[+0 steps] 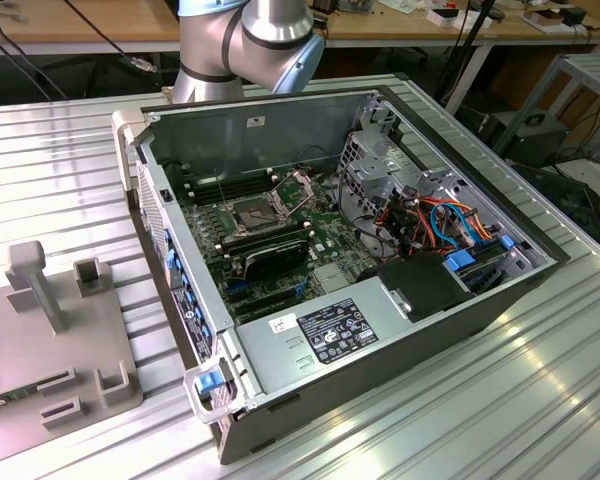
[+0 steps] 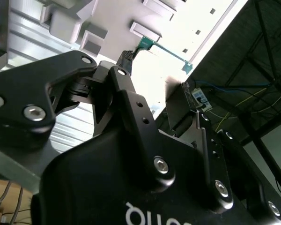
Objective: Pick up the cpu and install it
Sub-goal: 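Pick up the cpu and move it towards the insertion slot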
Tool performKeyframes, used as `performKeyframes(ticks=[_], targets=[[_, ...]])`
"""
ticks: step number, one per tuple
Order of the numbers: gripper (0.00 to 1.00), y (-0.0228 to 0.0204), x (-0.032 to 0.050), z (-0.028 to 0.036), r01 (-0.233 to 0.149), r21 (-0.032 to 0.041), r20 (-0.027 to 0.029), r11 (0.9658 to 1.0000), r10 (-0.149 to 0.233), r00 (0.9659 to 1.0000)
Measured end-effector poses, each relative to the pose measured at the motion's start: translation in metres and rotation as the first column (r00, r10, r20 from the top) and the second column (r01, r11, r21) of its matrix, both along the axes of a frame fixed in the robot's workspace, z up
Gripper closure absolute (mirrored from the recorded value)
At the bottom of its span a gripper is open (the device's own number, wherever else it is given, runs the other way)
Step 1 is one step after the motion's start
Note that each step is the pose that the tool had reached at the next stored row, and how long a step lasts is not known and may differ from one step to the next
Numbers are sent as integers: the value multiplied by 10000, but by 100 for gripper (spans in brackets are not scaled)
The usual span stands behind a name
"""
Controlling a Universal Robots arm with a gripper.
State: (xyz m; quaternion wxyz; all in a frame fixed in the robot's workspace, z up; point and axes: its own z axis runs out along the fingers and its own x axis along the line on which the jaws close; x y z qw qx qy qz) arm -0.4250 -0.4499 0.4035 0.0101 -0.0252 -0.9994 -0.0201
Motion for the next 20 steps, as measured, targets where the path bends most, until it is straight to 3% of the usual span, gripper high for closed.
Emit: performKeyframes(ticks=[15,20], targets=[[46,0,344,-3,0,0,0,10000,0,10000],[46,0,424,-4,-1,0,0,10000,1,10000]])
